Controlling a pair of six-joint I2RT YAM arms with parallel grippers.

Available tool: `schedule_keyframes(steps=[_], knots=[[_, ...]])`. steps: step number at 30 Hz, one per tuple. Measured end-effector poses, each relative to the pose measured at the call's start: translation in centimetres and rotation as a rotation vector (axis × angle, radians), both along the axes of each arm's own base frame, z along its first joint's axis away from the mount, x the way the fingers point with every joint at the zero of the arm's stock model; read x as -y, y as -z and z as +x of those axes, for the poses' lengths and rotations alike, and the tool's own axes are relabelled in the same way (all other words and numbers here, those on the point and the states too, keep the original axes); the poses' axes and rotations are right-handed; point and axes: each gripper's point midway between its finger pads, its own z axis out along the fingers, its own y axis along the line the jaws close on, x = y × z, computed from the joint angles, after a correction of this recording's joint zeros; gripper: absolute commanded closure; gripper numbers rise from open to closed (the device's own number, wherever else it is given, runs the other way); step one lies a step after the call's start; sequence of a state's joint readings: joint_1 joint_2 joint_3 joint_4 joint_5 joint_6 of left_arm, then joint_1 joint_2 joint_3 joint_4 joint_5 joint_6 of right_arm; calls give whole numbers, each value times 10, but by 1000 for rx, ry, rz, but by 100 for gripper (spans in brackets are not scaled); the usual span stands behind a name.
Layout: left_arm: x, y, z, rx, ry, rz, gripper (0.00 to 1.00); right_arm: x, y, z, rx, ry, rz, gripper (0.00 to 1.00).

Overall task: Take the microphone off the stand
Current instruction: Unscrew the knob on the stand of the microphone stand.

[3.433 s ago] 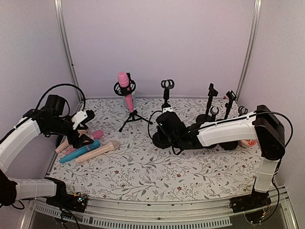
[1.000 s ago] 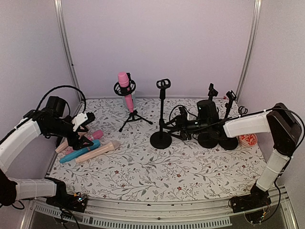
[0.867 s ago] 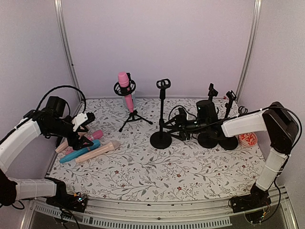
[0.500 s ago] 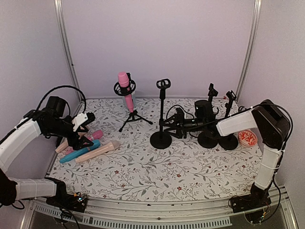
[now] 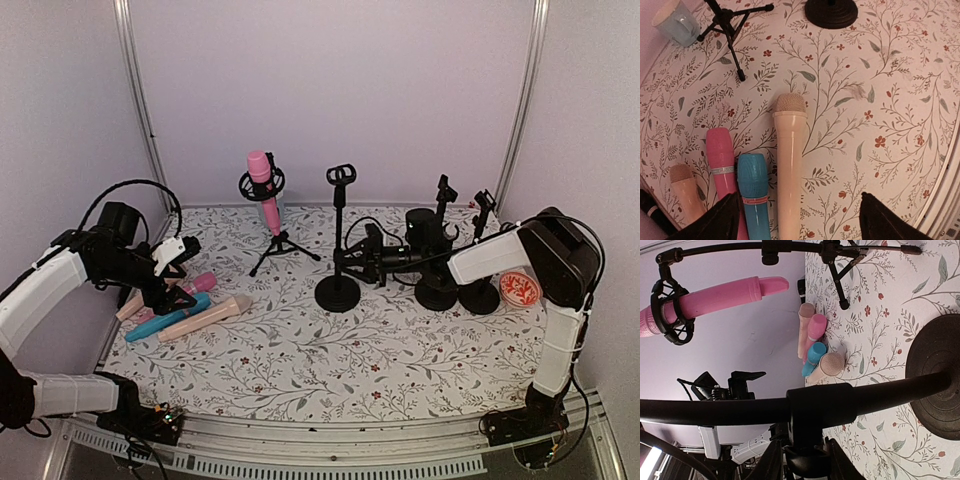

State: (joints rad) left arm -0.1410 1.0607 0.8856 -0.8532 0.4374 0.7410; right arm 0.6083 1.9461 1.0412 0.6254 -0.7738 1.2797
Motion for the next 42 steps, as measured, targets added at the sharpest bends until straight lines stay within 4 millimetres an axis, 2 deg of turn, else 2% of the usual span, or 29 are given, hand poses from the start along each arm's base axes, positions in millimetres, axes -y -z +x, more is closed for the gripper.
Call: schedule_keyframes(steps=[5,9,13,22,28,35,40,42], knots=[[0,0,0,-1,0,0,17,1,1,1,-7,1,3,80],[0,1,-1,-2,0,0,17,1,-1,3,-3,2,7,93],[0,-1,-1,4,0,-1,16,1,0,3,0,2,5,100],[0,-1,-2,11,5,1,17,6,6,5,91,14,-80,100],[0,1,-3,5,6,1,17,12,5,9,227,67,-239,100],[0,1,-3,3,8,-2,17,6,6,10,394,115,-460,100],[1,2,-3,-4,10,-5,17,10,8,18,505,165,-606,100],[1,2,-3,-4,11,-7,17,9,8,16,537,171,-639,97]])
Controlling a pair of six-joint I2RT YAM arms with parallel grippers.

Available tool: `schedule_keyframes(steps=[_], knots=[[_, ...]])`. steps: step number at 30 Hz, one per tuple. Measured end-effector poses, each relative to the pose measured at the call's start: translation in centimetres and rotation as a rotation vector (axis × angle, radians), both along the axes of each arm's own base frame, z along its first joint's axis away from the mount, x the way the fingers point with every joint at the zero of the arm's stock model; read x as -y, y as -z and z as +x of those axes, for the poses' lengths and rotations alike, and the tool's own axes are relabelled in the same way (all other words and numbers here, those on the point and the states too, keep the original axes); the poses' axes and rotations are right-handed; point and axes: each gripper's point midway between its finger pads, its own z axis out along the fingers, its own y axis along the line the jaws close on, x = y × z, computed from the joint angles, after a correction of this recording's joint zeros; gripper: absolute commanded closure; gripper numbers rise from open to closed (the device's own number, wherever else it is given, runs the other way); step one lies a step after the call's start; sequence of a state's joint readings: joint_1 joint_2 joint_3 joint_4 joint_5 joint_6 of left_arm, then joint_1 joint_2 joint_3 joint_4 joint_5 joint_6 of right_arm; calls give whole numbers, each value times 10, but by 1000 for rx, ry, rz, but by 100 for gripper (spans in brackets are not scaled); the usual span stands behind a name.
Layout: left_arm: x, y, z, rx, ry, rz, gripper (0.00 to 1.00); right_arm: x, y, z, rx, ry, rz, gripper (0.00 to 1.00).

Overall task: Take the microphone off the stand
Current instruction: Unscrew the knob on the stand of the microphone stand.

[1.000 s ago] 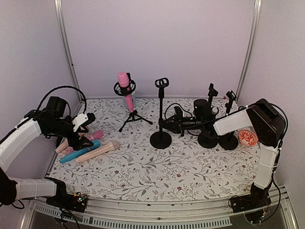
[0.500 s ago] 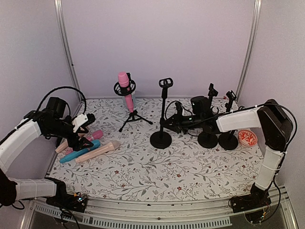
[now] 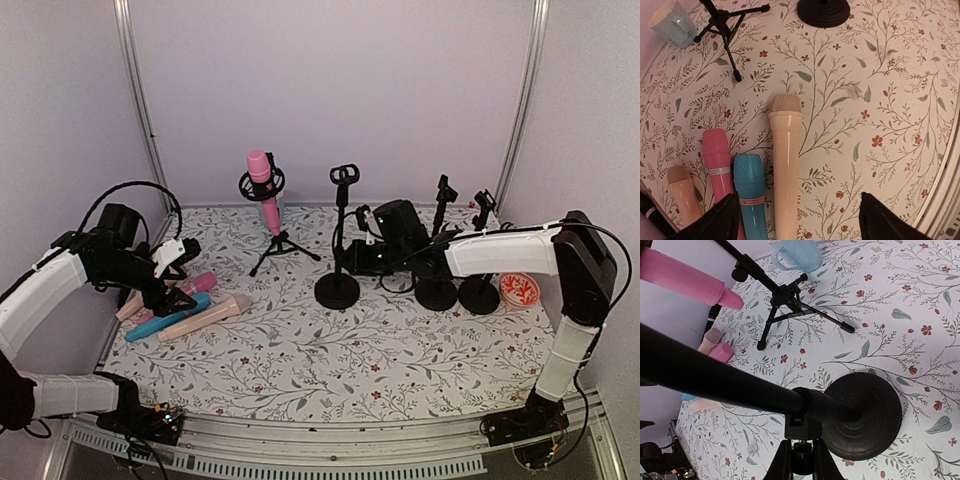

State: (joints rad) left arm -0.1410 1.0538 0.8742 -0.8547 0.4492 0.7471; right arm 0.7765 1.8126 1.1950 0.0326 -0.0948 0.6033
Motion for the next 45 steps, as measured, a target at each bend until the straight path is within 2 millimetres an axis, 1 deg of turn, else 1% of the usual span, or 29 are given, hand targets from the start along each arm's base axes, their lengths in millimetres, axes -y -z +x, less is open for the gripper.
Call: schedule_keyframes(steps=[2,4,8,10,14,16,20,24,26,29,31,34,37,42,45], knots=[[0,0,0,0,1,-2,17,1,0,0,33,11,-40,87],[1,0,0,-1,2,-4,17,3,0,0,69,25,-80,71],[1,0,0,-1,4,-6,17,11,2,3,122,55,-165,54],[1,0,0,-1,4,-6,17,18,3,4,141,70,-205,47],[1,0,0,-1,4,-6,17,25,-2,5,180,83,-256,39],[1,0,0,-1,4,-6,17,28,-8,6,200,93,-269,37],[1,0,0,-1,4,-6,17,33,-28,6,248,105,-265,33],[1,0,0,-1,4,-6,17,44,-48,-4,289,107,-245,31],[1,0,0,-1,4,-6,17,51,-57,-10,308,108,-226,28],[1,0,-1,-1,4,-7,17,63,-71,-21,345,110,-196,20],[2,-1,-1,-2,6,-9,17,65,-81,-23,367,110,-184,17],[2,-1,-1,-3,6,-11,17,60,-88,-20,388,96,-181,14],[2,-1,-1,-3,5,-12,17,47,-93,-12,404,67,-190,14],[2,-1,-1,-3,5,-10,17,21,-91,8,429,16,-245,13],[2,0,-1,-4,5,-10,17,10,-90,17,444,-8,-279,14]])
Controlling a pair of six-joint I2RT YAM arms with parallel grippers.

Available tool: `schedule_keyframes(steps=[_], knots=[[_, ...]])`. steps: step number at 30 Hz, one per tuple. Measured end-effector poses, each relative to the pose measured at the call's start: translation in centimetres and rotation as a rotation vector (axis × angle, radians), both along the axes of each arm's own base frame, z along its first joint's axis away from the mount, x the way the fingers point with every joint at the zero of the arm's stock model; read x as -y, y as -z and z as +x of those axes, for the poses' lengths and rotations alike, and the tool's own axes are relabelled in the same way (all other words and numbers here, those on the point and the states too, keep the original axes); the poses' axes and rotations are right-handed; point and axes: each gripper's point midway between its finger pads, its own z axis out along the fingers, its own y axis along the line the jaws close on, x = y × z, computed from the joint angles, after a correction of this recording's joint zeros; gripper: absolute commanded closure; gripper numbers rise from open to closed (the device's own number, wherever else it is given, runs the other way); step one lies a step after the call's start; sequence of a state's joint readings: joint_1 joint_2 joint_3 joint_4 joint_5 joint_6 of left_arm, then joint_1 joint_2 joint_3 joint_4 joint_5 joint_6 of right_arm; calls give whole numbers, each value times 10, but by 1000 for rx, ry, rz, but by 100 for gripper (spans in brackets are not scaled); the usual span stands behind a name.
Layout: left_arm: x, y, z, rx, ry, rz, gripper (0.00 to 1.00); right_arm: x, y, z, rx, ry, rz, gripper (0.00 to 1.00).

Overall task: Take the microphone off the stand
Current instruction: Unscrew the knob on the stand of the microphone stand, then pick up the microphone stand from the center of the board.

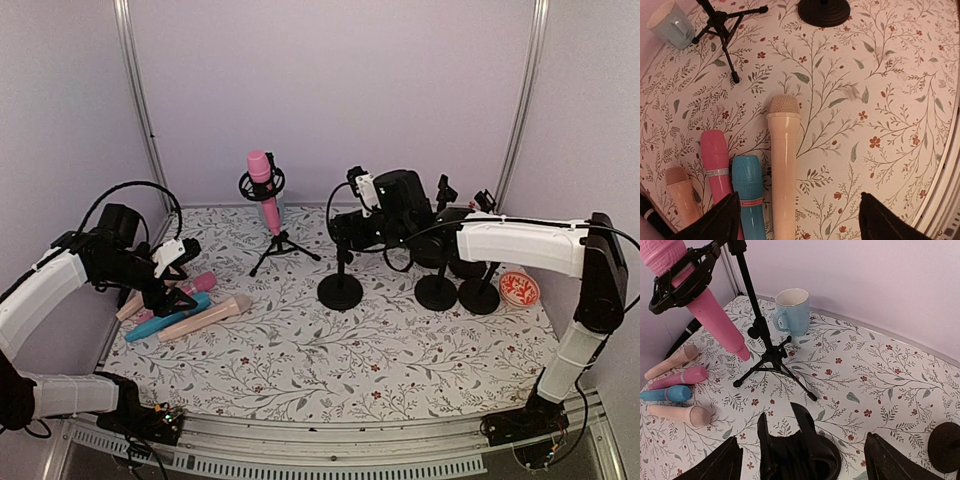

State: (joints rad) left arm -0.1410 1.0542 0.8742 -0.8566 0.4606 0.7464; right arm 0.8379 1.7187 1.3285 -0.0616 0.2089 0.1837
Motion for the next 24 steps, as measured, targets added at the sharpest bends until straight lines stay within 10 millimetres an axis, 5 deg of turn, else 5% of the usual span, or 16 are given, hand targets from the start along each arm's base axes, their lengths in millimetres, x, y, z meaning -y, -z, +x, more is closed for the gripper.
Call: schedule_keyframes(steps=[9,15,24], knots=[[0,0,0,-2,0,0,17,-12,29,15,4,-19,-119,26],[0,0,0,-2,0,1,17,-9,59,23,-10,4,-212,48],[0,0,0,-1,0,2,17,9,52,44,47,108,-273,56]])
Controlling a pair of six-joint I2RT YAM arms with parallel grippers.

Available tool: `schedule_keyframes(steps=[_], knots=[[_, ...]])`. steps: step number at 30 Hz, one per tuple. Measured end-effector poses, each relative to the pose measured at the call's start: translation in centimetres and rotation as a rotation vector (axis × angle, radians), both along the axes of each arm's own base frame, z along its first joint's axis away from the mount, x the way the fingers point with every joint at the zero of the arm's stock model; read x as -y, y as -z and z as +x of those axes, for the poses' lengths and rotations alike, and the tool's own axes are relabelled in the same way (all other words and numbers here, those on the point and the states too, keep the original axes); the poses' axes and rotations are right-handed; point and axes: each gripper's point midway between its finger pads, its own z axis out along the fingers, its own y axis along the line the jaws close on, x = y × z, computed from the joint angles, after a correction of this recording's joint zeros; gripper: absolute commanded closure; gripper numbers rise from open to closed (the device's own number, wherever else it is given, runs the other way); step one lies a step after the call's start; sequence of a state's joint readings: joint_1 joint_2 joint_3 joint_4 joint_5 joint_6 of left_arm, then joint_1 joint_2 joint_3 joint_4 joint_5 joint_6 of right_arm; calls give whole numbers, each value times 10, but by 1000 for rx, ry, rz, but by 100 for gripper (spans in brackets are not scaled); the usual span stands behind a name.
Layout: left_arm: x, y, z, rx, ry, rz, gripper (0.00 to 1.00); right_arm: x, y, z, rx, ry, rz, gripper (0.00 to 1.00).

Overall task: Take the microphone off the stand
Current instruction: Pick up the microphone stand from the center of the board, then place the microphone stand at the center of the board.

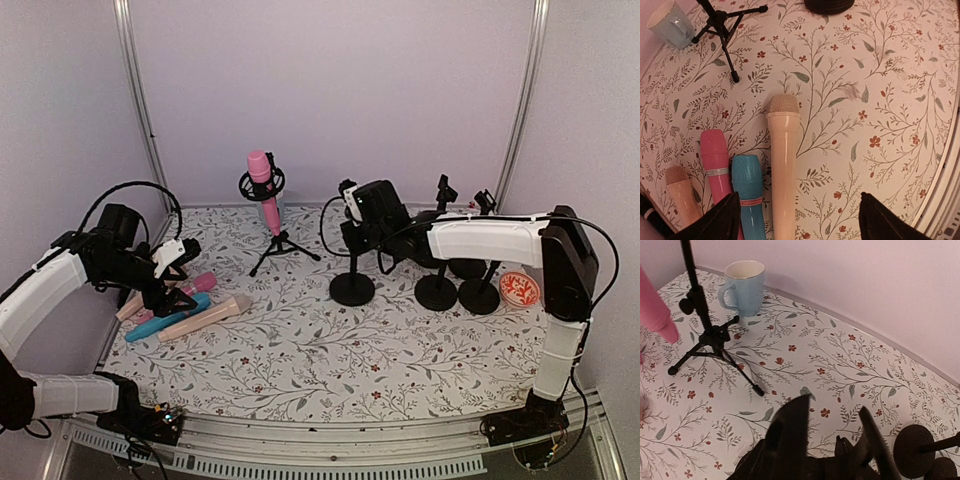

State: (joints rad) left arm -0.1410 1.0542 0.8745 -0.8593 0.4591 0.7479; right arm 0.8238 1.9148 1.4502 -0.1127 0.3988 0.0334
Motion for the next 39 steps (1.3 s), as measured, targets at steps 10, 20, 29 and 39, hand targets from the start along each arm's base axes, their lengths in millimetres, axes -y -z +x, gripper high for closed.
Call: schedule_keyframes(steps=[10,20,29,39], knots=[[-1,1,-2,-5,4,8,17,95,-2,57,54,266,-108,55],[-1,0,-2,-6,5,11,17,125,3,63,60,367,-125,42],[-1,0,-2,-7,5,12,17,130,0,43,88,365,-15,74],[-3,0,-2,-4,1,18,17,127,-8,47,134,349,-11,100]])
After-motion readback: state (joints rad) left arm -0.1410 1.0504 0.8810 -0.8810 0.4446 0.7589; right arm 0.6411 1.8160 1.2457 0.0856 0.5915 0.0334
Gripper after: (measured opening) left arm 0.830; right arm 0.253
